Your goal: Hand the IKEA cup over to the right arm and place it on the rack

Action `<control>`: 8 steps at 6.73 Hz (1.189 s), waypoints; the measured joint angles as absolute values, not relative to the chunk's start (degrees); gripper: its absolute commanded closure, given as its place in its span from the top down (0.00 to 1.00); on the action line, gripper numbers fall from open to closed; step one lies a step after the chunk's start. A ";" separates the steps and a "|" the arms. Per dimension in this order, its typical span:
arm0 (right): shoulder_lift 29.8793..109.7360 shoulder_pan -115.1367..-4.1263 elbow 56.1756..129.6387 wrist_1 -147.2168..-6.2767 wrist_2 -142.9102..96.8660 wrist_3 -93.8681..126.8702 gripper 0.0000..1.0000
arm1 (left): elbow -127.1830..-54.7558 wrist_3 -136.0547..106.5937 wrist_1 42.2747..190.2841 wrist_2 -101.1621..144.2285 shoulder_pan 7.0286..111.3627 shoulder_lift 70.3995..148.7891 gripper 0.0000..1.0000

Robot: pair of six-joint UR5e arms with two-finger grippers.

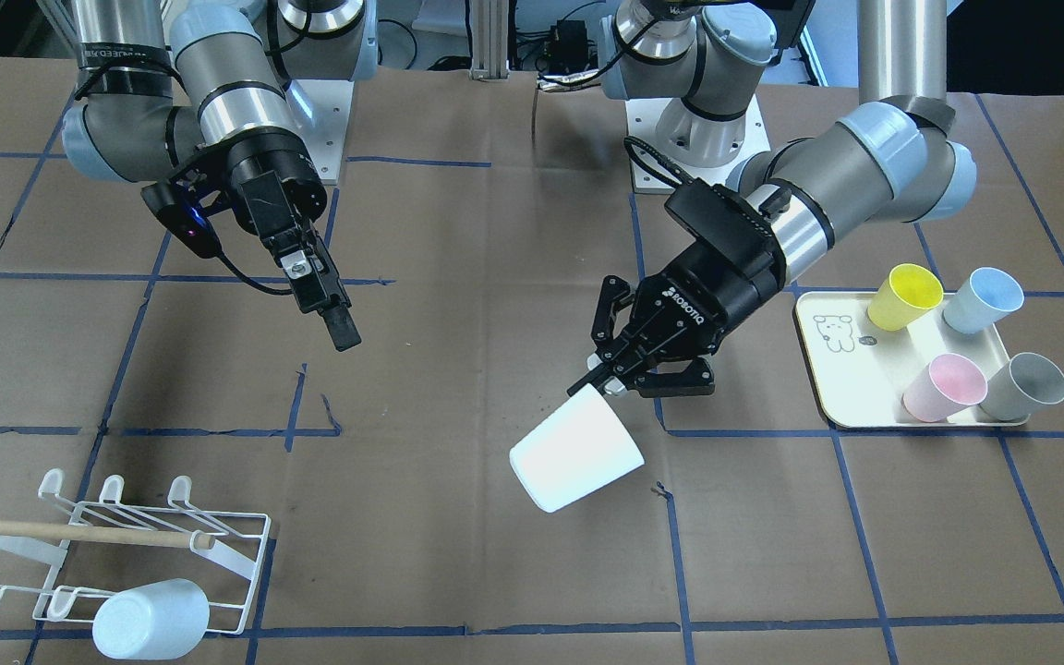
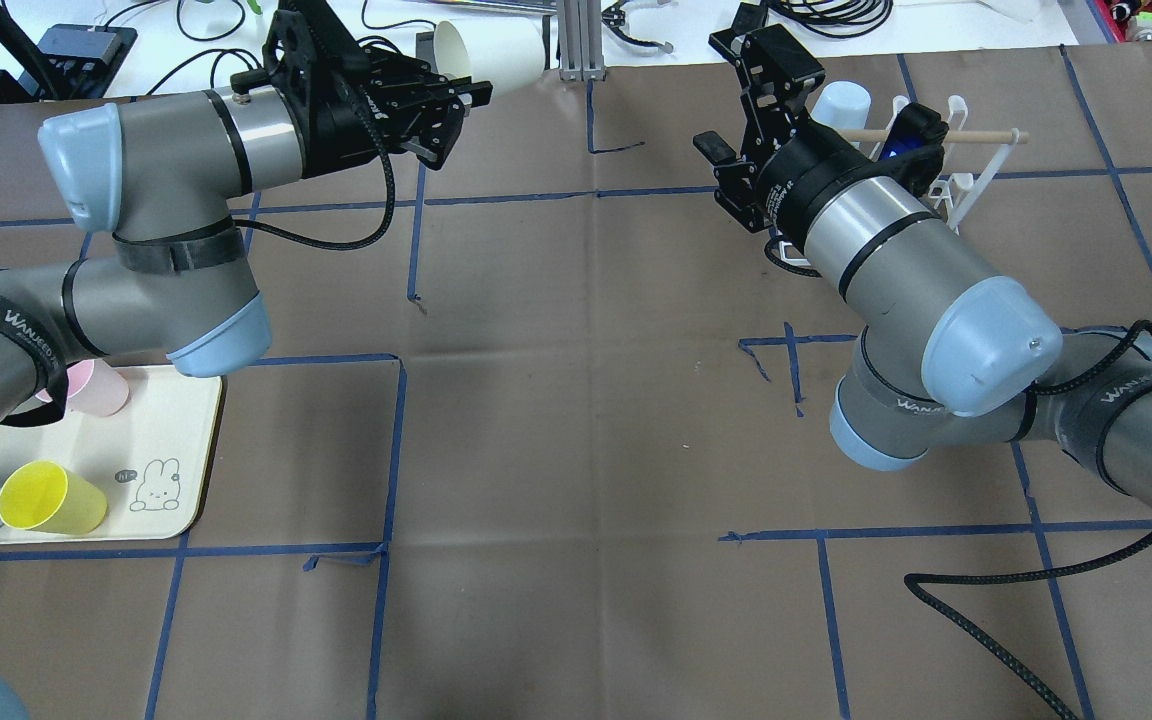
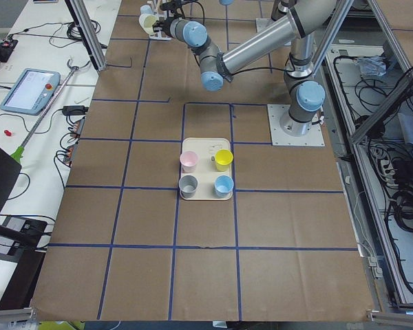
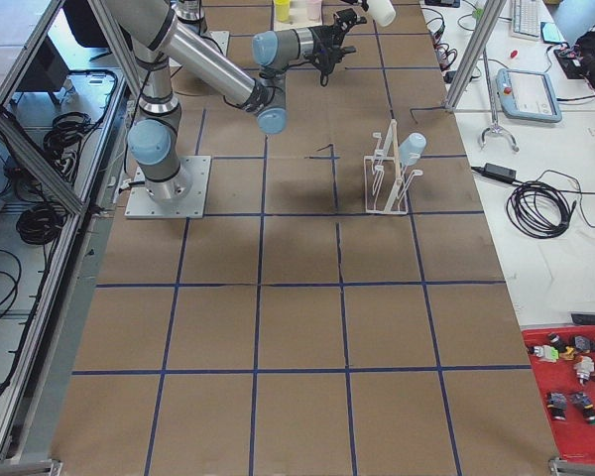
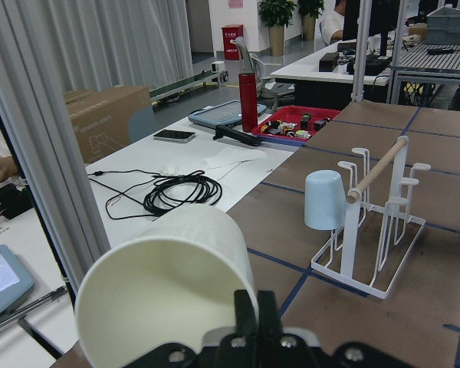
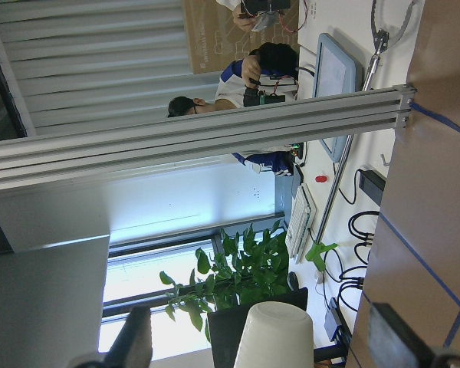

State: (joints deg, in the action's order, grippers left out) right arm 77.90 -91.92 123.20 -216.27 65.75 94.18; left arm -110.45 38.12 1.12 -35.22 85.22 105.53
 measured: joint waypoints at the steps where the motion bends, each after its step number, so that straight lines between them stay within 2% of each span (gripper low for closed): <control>1: 76.69 -92.07 121.79 -216.14 65.69 93.97 1.00 | -110.61 37.95 0.33 -33.63 85.89 105.59 0.00; 8: 69.58 -96.63 115.72 -215.29 62.63 92.22 1.00 | -111.09 37.82 -1.99 -30.39 86.37 106.11 0.00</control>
State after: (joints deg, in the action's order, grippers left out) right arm 69.58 -96.63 115.72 -215.29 62.63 92.22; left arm -111.09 37.82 -1.99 -30.39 86.37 106.11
